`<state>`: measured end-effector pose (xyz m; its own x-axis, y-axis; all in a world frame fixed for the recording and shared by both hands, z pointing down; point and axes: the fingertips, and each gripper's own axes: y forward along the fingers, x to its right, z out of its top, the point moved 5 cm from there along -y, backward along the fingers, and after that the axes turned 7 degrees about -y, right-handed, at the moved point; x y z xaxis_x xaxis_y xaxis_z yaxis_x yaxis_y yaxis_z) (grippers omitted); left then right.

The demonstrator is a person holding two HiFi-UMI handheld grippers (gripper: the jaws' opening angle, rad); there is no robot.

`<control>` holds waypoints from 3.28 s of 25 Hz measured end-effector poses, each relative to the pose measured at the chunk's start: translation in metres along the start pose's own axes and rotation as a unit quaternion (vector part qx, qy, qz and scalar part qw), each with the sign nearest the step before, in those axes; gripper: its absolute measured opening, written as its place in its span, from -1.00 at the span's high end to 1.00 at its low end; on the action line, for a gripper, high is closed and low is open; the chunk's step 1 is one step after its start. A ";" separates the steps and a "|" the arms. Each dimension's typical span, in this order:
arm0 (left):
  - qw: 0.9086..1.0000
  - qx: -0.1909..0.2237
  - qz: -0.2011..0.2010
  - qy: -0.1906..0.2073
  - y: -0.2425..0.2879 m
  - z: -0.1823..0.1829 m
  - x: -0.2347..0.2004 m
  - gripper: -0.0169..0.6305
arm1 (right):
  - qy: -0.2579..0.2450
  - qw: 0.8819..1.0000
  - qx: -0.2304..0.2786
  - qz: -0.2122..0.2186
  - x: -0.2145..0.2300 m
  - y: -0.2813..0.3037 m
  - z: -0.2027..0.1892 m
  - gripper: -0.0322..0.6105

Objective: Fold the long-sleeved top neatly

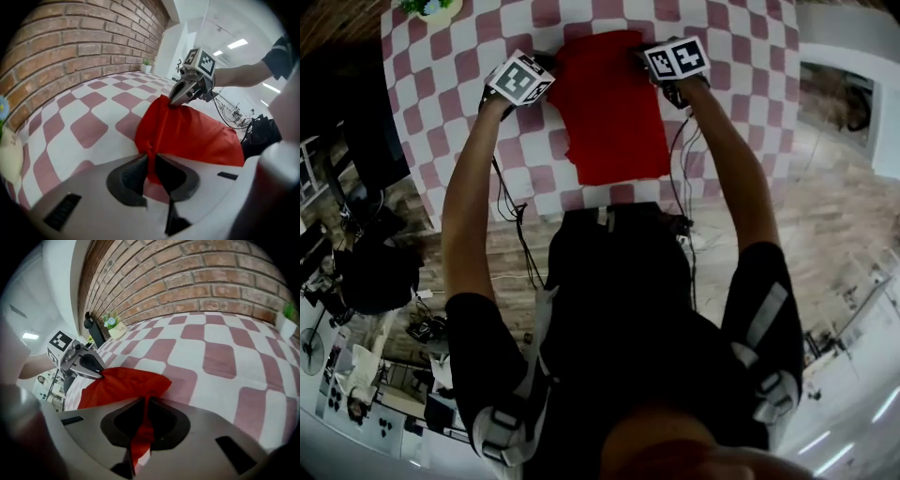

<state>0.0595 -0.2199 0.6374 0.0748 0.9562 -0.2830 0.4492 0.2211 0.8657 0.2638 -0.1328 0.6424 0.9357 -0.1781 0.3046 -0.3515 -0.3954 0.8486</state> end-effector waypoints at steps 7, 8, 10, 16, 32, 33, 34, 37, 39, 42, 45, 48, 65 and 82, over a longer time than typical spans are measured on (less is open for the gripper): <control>0.998 -0.014 0.008 0.068 0.022 0.058 -0.004 0.78 | 0.055 0.998 0.029 -0.024 0.033 -0.025 -0.023 0.81; 0.997 -0.015 0.007 0.072 0.025 0.063 -0.004 0.78 | 0.060 0.997 0.031 -0.027 0.037 -0.027 -0.026 0.81; 0.997 -0.017 0.004 0.077 0.028 0.070 -0.004 0.78 | 0.068 0.997 0.035 -0.031 0.042 -0.030 -0.028 0.81; 0.998 -0.003 -0.008 0.057 0.030 0.069 -0.005 0.78 | 0.087 0.995 0.047 -0.032 0.044 -0.028 -0.031 0.81; 0.993 0.085 0.046 -0.064 -0.001 0.063 -0.005 0.44 | 0.082 0.984 0.102 -0.122 0.040 -0.052 -0.026 0.49; 0.991 0.099 0.047 -0.073 -0.004 0.060 -0.005 0.44 | 0.078 0.981 0.111 -0.135 0.037 -0.059 -0.025 0.49; 0.989 0.113 0.052 -0.081 -0.009 0.057 -0.004 0.44 | 0.074 0.979 0.121 -0.149 0.033 -0.066 -0.024 0.49; 0.980 0.154 0.078 -0.097 -0.029 0.051 0.000 0.44 | 0.071 0.970 0.149 -0.178 0.020 -0.085 -0.023 0.49; 0.971 0.190 0.099 -0.108 -0.045 0.050 0.006 0.60 | 0.067 0.966 0.167 -0.187 0.009 -0.096 -0.024 0.49; 0.953 0.248 0.125 -0.119 -0.070 0.047 0.020 0.92 | 0.043 0.963 0.190 -0.184 -0.010 -0.104 -0.025 0.50; 0.940 0.280 0.152 -0.120 -0.082 0.043 0.033 0.93 | 0.021 0.958 0.207 -0.199 -0.025 -0.112 -0.029 0.65; 0.921 0.320 0.173 -0.141 -0.098 0.043 0.043 0.93 | 0.014 0.943 0.240 -0.228 -0.034 -0.126 -0.034 0.84; 0.986 0.108 0.119 0.052 -0.030 0.056 0.044 0.35 | -0.171 0.968 0.068 -0.168 -0.019 -0.113 -0.018 0.34; 0.992 -0.062 0.042 0.105 0.029 0.073 0.007 0.28 | -0.237 0.968 -0.083 -0.022 0.034 -0.045 -0.001 0.23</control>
<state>0.1374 -0.2211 0.6304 -0.0857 0.9883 -0.1263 0.3361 0.1481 0.9301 0.3116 -0.1206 0.6154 0.8166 -0.5733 0.0667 -0.2650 -0.2698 0.9257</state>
